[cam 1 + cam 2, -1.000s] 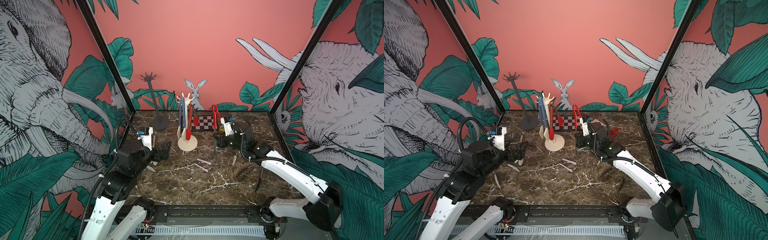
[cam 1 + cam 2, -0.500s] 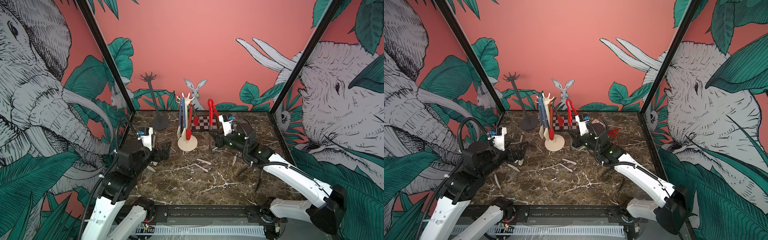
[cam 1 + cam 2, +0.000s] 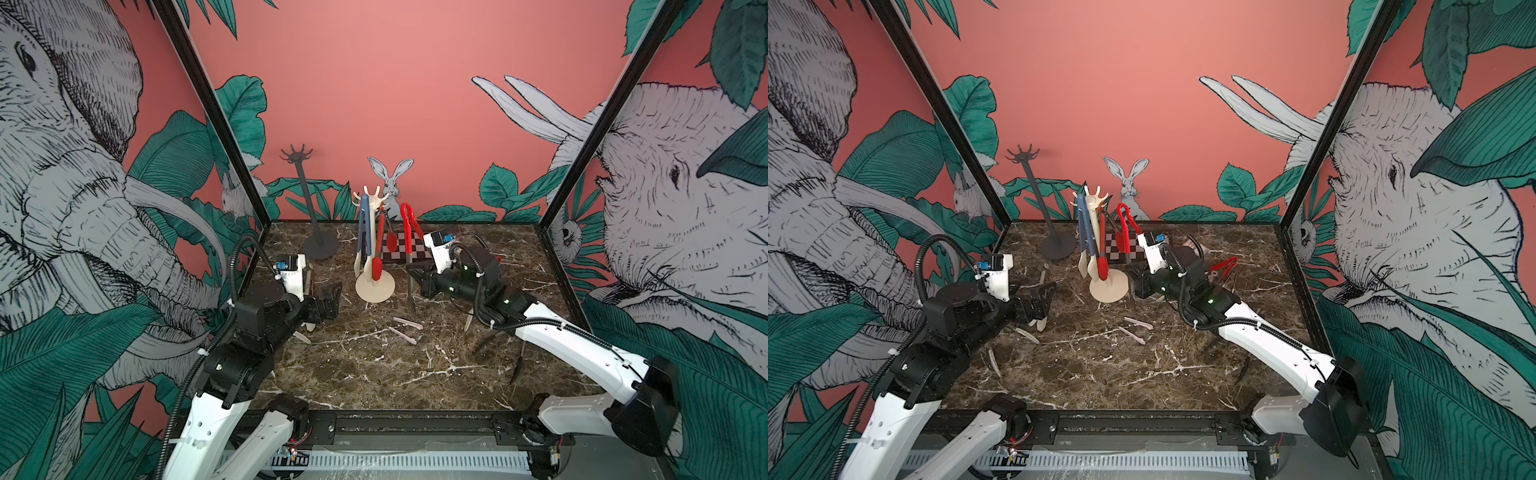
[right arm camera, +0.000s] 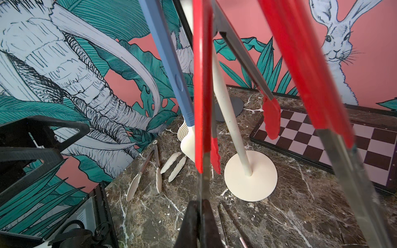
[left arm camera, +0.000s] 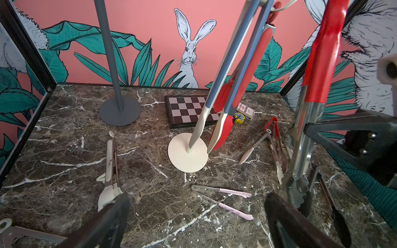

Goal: Hang food tongs on kitchen utensil racks
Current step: Hang the food tongs on the rack.

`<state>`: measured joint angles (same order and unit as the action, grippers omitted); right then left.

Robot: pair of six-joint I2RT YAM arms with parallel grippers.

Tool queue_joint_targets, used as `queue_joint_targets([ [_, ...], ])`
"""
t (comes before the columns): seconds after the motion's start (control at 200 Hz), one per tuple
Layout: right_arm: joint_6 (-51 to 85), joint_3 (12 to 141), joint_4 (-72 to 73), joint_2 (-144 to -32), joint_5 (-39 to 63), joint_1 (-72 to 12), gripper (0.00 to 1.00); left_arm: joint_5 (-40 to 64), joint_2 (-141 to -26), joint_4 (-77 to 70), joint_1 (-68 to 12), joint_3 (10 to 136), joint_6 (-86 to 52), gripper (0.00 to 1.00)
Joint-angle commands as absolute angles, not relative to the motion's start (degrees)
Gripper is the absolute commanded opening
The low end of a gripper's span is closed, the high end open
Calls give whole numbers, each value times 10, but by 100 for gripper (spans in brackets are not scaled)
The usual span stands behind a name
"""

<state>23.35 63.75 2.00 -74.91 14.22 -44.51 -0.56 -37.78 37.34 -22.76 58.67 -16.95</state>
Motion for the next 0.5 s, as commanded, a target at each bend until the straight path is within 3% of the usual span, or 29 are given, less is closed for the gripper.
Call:
queue_joint_targets([
  [0.0, 231, 665, 78, -751, 153, -453, 0, -13, -373, 360, -226, 584, -173, 99],
  [0.495, 247, 695, 73, -782, 146, -478, 0, -8, -368, 343, -225, 573, -173, 99],
])
